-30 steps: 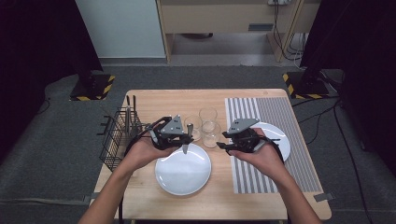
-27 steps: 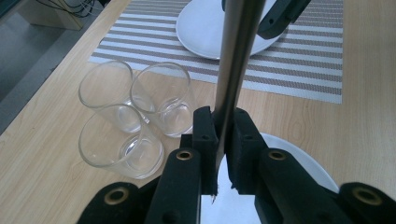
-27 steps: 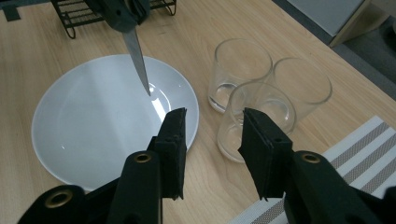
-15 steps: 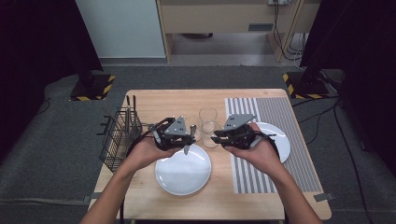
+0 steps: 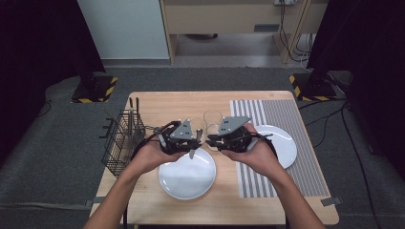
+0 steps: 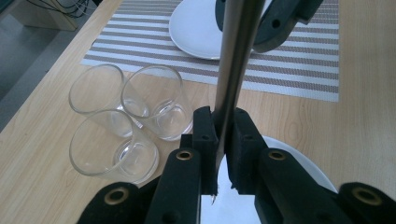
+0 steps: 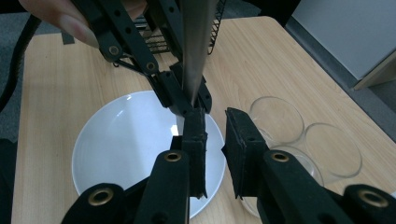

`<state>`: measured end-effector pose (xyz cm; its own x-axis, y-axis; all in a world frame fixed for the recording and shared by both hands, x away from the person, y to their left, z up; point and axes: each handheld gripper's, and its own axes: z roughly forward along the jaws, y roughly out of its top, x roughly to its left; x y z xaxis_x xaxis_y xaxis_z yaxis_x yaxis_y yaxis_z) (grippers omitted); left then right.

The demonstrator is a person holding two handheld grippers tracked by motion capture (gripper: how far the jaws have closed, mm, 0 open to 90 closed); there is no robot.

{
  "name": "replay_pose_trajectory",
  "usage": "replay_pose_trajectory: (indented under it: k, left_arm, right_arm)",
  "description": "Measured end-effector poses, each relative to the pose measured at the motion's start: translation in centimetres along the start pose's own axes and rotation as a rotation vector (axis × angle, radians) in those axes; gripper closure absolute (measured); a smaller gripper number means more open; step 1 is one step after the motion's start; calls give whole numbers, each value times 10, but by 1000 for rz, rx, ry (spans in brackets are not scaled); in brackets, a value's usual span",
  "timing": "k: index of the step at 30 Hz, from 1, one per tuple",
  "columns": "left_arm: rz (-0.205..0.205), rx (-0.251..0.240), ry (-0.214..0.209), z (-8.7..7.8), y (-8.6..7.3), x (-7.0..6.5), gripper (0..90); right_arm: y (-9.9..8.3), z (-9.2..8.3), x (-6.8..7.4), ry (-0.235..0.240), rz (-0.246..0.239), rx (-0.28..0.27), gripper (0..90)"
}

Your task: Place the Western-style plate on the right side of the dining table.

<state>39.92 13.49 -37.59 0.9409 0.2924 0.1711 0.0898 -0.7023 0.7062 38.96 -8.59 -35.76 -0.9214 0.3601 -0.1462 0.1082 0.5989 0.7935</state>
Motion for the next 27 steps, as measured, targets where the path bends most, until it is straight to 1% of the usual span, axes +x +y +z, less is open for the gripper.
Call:
replay_pose_trajectory:
  k: [2,4,5,6,9,14,16,17,18,19,22,26,27]
  left_arm:
    - [4,5,1,1,0,0,824]
    - [6,14,0,3,-1,0,824]
    - [2,15,0,4,-1,-1,824]
    - [2,15,0,4,-1,-1,824]
    - [4,14,-6,6,-2,-1,824]
    - [12,14,-14,6,-1,-4,824]
    - [12,13,-15,7,0,-5,824]
    - [20,18,-19,6,0,-5,824]
    - [19,14,-18,6,0,-5,824]
    - [19,9,-18,6,0,-5,821]
    - [15,0,-26,6,-1,-5,818]
    - [21,-27,-33,5,-4,-6,809]
    - [17,-44,-18,5,-7,-6,756]
  right_arm:
    - [2,1,1,5,-7,-1,776]
    - [5,3,3,22,-25,-6,753]
    - [8,5,4,30,-33,-6,744]
    - [8,5,4,30,-33,-6,744]
    - [15,9,7,45,-53,2,734]
    - [20,14,7,52,-60,11,737]
    - [21,16,7,56,-61,13,747]
    - [21,17,7,55,-60,12,760]
    - [22,17,8,53,-65,12,781]
    - [22,17,8,65,-62,7,809]
    - [22,17,8,70,-64,6,816]
    - [23,17,10,80,-68,6,832]
    - [23,16,9,85,-60,8,834]
